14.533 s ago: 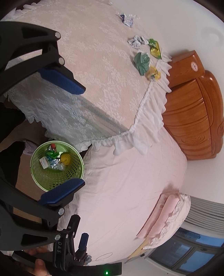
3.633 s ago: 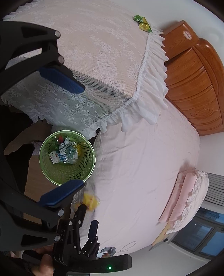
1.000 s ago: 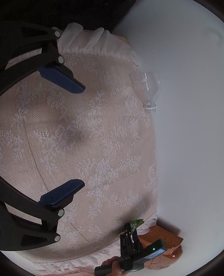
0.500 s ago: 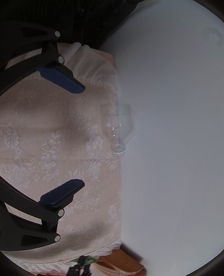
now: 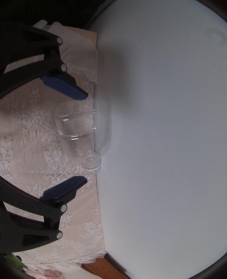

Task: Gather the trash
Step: 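Grasp the clear plastic bottle with the left tool while the right tool holds the pouch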

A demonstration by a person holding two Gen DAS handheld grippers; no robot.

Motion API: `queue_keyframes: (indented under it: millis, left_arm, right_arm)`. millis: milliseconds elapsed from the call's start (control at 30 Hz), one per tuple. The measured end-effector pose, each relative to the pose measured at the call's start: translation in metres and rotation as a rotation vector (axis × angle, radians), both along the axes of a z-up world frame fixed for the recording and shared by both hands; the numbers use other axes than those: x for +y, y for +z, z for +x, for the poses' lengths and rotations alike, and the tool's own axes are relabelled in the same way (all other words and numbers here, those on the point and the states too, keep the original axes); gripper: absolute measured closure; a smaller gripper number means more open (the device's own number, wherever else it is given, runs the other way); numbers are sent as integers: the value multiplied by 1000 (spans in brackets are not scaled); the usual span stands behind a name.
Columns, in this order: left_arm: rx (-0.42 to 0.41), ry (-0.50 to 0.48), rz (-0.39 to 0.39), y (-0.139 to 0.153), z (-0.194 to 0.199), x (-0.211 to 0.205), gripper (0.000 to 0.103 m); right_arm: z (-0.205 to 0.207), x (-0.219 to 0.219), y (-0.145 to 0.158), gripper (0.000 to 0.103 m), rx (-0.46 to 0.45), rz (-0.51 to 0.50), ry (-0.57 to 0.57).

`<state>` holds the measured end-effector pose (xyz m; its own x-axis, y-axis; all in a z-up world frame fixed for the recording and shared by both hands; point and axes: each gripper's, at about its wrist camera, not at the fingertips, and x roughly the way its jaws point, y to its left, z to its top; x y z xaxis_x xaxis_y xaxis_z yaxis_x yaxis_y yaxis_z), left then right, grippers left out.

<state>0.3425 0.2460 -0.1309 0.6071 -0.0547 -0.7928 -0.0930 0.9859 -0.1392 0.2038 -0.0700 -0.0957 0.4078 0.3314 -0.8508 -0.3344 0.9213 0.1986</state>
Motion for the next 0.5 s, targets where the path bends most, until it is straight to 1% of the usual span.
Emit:
queue_keyframes:
  millis: [33,67,133,233,267,333,367,433,500]
  left_arm:
    - [1,-5,-4,-1,2,-1,34]
    - [1,-10,-12,-1,3,-3,39]
    - [-1,-23,-25,0,3,-8,54]
    - [-9,-44,-30,3,1,-17,65]
    - [-12,-50,-32,4,-1,-20,67]
    - [-15,-61,-38,6,-2,-25,78]
    - [-16,-65,-42,8,-3,-28,80]
    - [-21,-71,-53,10,-7,-32,90]
    - [-24,-71,-57,14,-11,-37,93]
  right_arm:
    - [-6,3,1,57,7,2,-2]
    - [-12,4,0,57,18,6,-7]
    - [-21,3,-1,57,33,4,-17]
    - [-34,1,-5,57,43,1,-32]
    - [-37,-1,-6,57,48,-1,-41]
    - [-42,-3,-9,57,51,-2,-53]
    - [-45,-4,-10,57,52,0,-60]
    - [-52,-5,-8,57,52,3,-71]
    - [-57,-6,-10,57,49,2,-79]
